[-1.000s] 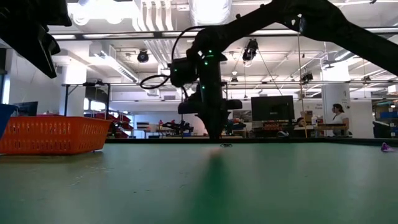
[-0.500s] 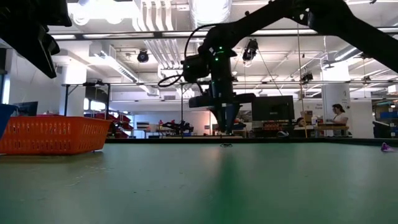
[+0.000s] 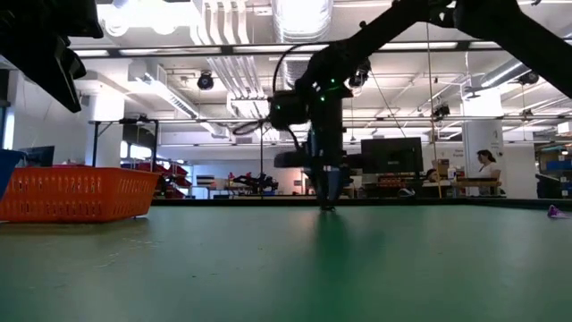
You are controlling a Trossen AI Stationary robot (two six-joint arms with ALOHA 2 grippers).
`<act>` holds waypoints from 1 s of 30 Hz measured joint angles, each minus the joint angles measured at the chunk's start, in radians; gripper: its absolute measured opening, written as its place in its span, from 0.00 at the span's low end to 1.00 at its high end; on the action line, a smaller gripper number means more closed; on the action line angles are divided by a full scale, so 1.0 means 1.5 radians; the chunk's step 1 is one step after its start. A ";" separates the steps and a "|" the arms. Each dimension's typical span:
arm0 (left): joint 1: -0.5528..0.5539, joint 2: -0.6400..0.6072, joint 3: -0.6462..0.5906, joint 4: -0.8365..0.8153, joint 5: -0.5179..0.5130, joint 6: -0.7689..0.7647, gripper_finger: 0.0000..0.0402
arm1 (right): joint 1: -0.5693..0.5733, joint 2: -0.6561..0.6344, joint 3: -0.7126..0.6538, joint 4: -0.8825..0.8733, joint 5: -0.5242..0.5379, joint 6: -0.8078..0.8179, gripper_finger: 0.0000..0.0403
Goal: Sort Halloween decoration
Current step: Put the black spider toy into the blue bin
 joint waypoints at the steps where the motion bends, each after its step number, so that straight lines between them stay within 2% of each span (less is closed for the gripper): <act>1: 0.000 0.000 0.000 0.000 0.000 0.000 0.23 | -0.002 0.001 -0.006 -0.003 0.000 0.000 0.18; 15: 0.000 0.000 0.000 0.006 0.000 0.003 0.23 | -0.020 -0.003 -0.052 0.029 -0.016 -0.051 0.20; 20: 0.000 0.000 0.000 0.018 0.000 0.003 0.23 | -0.022 0.004 -0.056 0.047 -0.012 -0.066 0.15; 26: 0.000 0.001 0.000 0.021 -0.001 0.005 0.23 | -0.022 0.009 -0.080 0.073 -0.010 -0.059 0.04; 30: 0.000 0.002 0.000 0.021 -0.001 0.006 0.23 | -0.022 0.007 -0.085 0.072 -0.007 -0.057 0.02</act>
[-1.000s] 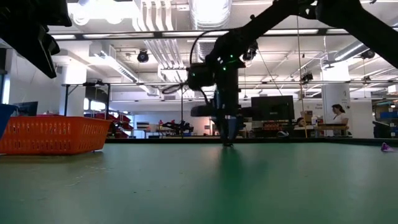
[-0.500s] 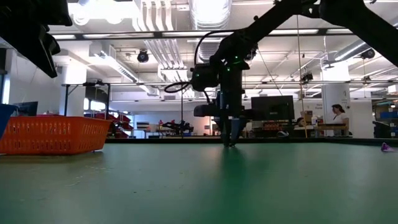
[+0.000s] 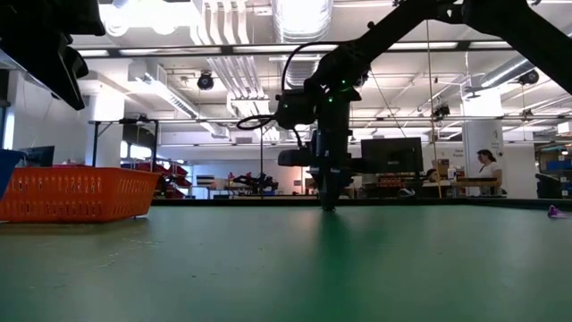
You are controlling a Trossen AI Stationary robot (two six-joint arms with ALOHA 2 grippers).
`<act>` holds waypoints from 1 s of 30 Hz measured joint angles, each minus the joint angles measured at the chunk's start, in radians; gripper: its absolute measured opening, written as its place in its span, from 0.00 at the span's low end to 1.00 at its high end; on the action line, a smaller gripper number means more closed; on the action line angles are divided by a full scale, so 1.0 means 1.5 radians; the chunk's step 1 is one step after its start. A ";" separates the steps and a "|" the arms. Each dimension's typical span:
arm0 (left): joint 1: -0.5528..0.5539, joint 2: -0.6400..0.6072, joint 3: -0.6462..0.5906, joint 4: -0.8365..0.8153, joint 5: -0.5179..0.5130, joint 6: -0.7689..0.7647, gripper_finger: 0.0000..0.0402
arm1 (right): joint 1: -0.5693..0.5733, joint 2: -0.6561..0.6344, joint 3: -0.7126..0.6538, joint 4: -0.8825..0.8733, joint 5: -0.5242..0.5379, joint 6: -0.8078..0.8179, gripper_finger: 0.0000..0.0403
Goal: Sort Halloween decoration
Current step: Put the black spider toy into the blue bin
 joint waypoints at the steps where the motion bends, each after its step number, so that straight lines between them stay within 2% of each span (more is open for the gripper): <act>1: 0.000 0.000 0.000 0.000 0.000 0.000 0.23 | 0.000 -0.004 0.000 0.000 -0.002 -0.003 0.02; 19: 0.000 -0.003 0.000 -0.001 0.000 0.018 0.23 | 0.037 -0.129 -0.004 -0.014 -0.009 -0.022 0.02; 30: 0.000 -0.030 0.000 -0.003 -0.019 0.030 0.23 | 0.154 -0.135 -0.003 0.031 -0.060 -0.003 0.02</act>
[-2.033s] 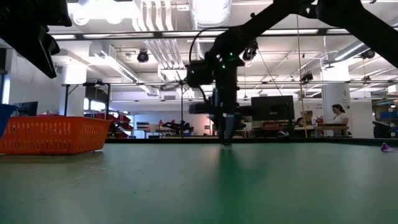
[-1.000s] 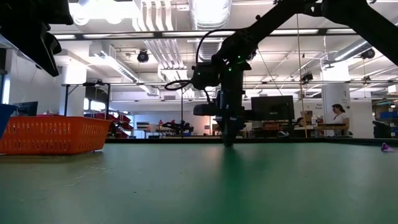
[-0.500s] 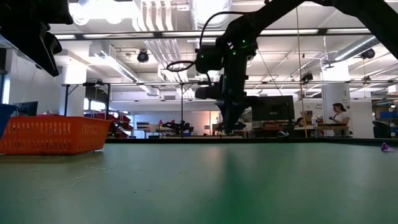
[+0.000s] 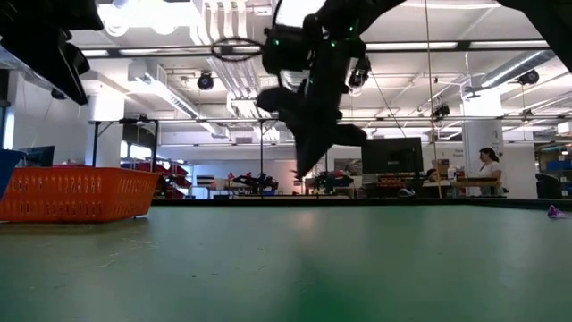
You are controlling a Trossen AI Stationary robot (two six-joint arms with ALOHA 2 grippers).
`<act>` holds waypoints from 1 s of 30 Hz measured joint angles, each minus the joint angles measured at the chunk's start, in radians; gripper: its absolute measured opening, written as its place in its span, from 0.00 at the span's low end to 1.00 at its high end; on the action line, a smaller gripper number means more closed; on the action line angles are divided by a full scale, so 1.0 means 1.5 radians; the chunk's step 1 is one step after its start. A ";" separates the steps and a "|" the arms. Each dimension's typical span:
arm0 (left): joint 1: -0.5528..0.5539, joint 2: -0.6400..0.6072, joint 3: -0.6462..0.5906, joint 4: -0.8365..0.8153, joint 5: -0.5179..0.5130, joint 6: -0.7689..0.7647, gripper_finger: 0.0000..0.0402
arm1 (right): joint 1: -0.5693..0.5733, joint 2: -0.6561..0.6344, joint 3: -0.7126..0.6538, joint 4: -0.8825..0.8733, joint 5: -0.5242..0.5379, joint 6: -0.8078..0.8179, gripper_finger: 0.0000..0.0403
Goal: Sort Halloween decoration
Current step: Put the black spider toy into the blue bin
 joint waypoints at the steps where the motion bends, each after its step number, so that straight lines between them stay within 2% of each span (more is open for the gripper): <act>1: 0.000 -0.003 0.000 -0.001 0.000 0.000 0.23 | 0.013 0.000 0.000 0.017 -0.009 0.006 0.02; 8: 0.000 -0.018 0.000 -0.002 -0.001 0.011 0.23 | 0.095 0.000 0.000 0.188 -0.026 0.077 0.02; 19: 0.000 -0.022 0.000 -0.003 -0.024 0.027 0.23 | 0.178 0.026 0.018 0.394 -0.020 0.160 0.02; 25: 0.000 -0.022 0.000 -0.003 -0.024 0.029 0.23 | 0.212 0.087 0.089 0.411 -0.020 0.162 0.02; 30: 0.000 -0.023 0.000 -0.004 -0.023 0.030 0.23 | 0.232 0.159 0.192 0.413 -0.050 0.162 0.02</act>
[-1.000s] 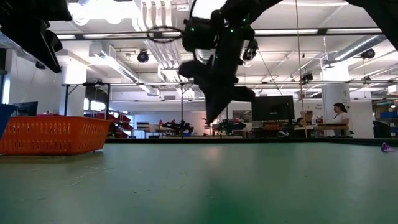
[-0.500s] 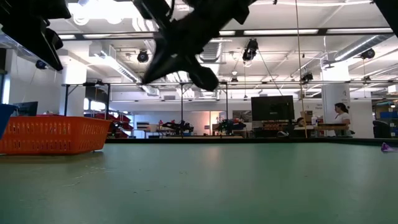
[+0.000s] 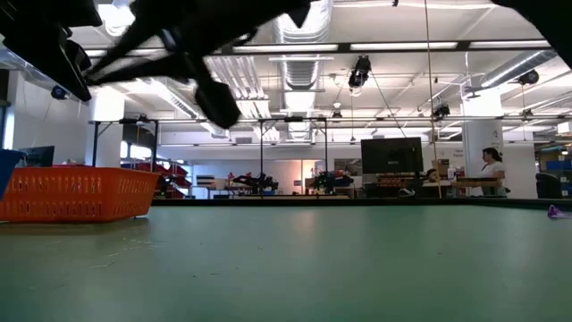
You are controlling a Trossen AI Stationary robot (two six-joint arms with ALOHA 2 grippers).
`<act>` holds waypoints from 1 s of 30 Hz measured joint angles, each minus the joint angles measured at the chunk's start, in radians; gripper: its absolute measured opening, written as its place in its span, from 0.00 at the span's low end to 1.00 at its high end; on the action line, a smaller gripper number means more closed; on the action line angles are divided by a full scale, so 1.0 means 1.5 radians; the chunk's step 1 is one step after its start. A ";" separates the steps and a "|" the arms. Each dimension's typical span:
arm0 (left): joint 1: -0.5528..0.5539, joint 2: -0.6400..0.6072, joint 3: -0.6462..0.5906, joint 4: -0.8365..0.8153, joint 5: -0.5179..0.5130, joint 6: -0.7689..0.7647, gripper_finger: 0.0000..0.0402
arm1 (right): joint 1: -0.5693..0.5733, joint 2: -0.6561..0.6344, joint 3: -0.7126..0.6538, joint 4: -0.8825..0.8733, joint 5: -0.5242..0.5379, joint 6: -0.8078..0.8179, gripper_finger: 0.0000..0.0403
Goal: Sort Halloween decoration
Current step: Put the black spider toy into the blue bin
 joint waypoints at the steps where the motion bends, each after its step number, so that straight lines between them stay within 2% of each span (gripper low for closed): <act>1: 0.000 -0.001 0.000 0.000 0.000 0.000 0.23 | 0.004 0.017 0.026 -0.002 -0.008 -0.001 0.02; 9: 0.000 -0.011 0.000 -0.002 0.000 0.004 0.23 | 0.034 0.154 0.241 -0.009 -0.084 -0.018 0.02; 12: 0.000 -0.015 0.000 -0.003 0.000 0.004 0.23 | 0.040 0.196 0.304 -0.048 -0.093 -0.024 0.02; 19: 0.000 -0.022 0.000 -0.006 0.000 0.006 0.23 | 0.039 0.202 0.289 -0.110 -0.070 -0.015 0.02; 24: 0.000 -0.024 0.000 -0.011 0.000 0.006 0.23 | 0.039 0.202 0.288 -0.100 -0.057 -0.018 0.03; 30: 0.000 -0.024 0.000 -0.011 0.000 0.008 0.23 | 0.040 0.202 0.288 -0.100 -0.057 -0.032 0.13</act>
